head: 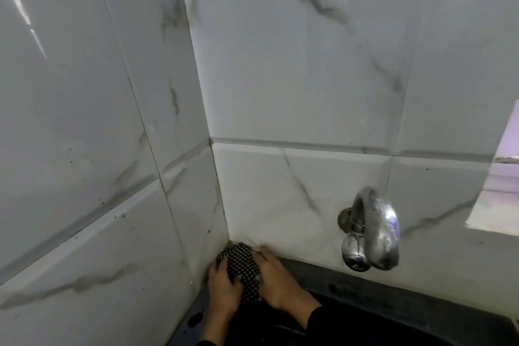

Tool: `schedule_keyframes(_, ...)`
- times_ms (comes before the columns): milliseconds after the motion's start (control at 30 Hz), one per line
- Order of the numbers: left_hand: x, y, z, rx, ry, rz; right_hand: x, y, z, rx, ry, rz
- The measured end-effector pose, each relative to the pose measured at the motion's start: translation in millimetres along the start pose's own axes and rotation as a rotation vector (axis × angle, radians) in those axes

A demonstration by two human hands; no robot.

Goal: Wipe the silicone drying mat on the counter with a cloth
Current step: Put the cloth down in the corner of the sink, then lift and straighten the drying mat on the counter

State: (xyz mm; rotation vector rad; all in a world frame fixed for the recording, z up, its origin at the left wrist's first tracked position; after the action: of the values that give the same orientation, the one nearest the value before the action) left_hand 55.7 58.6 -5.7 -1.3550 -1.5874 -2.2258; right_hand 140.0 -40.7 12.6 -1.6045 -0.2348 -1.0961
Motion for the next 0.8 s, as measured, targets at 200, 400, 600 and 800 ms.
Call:
schedule_keyframes(200,20.4,28.0,-51.9,0.013,0.096,-0.078,64.6,3.1,-102.5,-0.034,0.070,0.078)
schedule_keyframes(400,24.4,88.6,-163.2,0.125,-0.029,-0.157,141.7,43.2,-274.7,-0.267,0.275,0.178)
schedule_keyframes(600,4.4,171.5,-293.2,0.009,-0.223,-0.157,210.5,97.0,-459.1,-0.525,0.529,0.064)
schedule_keyframes(800,-59.7,234.5,-410.9,-0.116,-0.438,-0.152,253.9,145.8,-619.7,-0.817,0.601,-0.009)
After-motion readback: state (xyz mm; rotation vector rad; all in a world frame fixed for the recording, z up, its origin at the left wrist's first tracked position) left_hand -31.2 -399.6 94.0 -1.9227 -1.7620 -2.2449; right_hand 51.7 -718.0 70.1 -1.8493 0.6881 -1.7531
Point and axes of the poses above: each hand's wrist, its own z-axis towards the middle knuckle, its own x-axis out of the back of the hand, y = z × x, the point moved 4 cm from there along z, towards the middle knuckle, and after that the axes turned 8 degrees about z, right-handed, at the moved point
